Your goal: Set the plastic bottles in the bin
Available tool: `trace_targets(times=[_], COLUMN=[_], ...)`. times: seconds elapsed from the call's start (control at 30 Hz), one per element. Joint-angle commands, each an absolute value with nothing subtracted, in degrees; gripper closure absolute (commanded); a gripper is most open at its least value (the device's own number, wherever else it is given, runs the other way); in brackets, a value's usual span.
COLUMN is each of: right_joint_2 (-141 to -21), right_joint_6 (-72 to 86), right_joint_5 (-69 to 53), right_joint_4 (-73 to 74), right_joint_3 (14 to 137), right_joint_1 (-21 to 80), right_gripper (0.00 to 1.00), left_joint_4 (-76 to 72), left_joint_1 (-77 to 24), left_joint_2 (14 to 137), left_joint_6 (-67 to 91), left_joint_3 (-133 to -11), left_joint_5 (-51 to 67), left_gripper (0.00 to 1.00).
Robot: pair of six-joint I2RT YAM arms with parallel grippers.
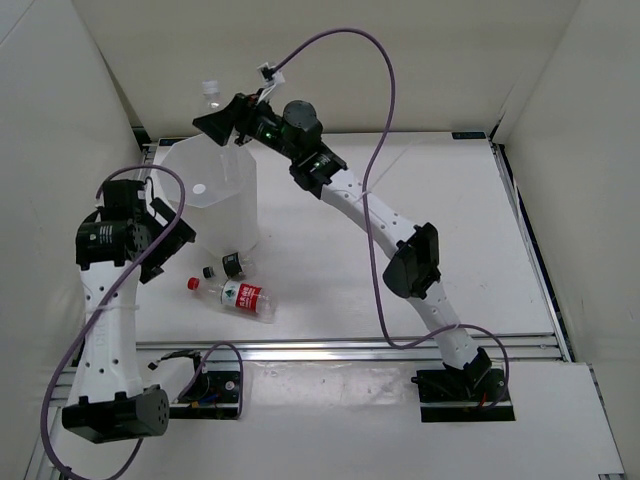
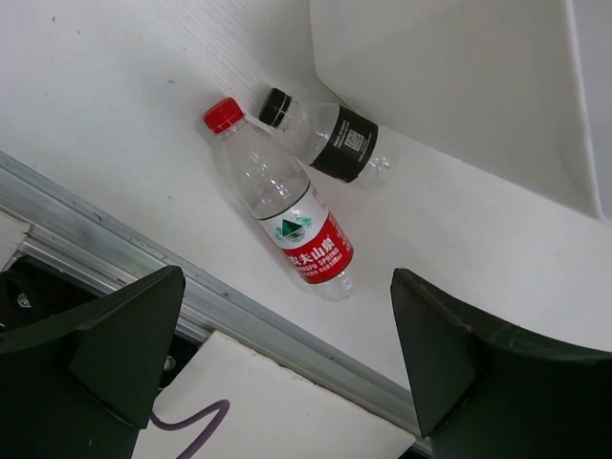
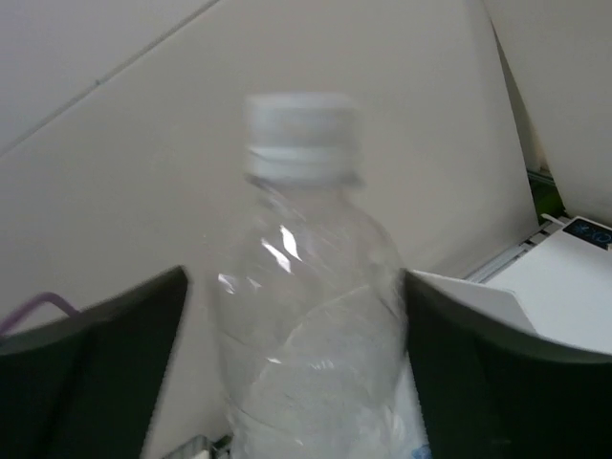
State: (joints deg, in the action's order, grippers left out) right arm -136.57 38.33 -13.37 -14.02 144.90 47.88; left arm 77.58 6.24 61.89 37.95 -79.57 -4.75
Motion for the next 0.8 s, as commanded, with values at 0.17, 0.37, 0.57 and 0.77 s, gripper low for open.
trace_targets(times=[0.17,0.37,0.57,0.77], right_joint_2=[-122.98,-105.31,-94.49,-87.71], right_joint_6=[28.57,21.89,20.74,19.42], right_joint_5=[-7.66,-3.34,-4.74,-6.15], right_joint_4=[-0.55,10.53,20.19,25.11], right_joint_3=[139.94,124.12,116.82,109.42], right_joint_1=[48.0,46.14,46.14,44.39], right_gripper=[0.0,0.0,0.0,0.0], left_joint_4=[81.3,69.81,53.9,45.18], left_joint_1=[6.06,6.06,6.06,6.06], left_joint_2=[54.5,47.65,29.91,27.58], left_joint_6=[43.58,55.62,68.52,71.99], left_joint_3=[-74.98,-54.7,-38.34,-29.62], left_joint_5=[-2.82,5.8,2.73,0.0], left_gripper=[0.0,0.0,0.0,0.0])
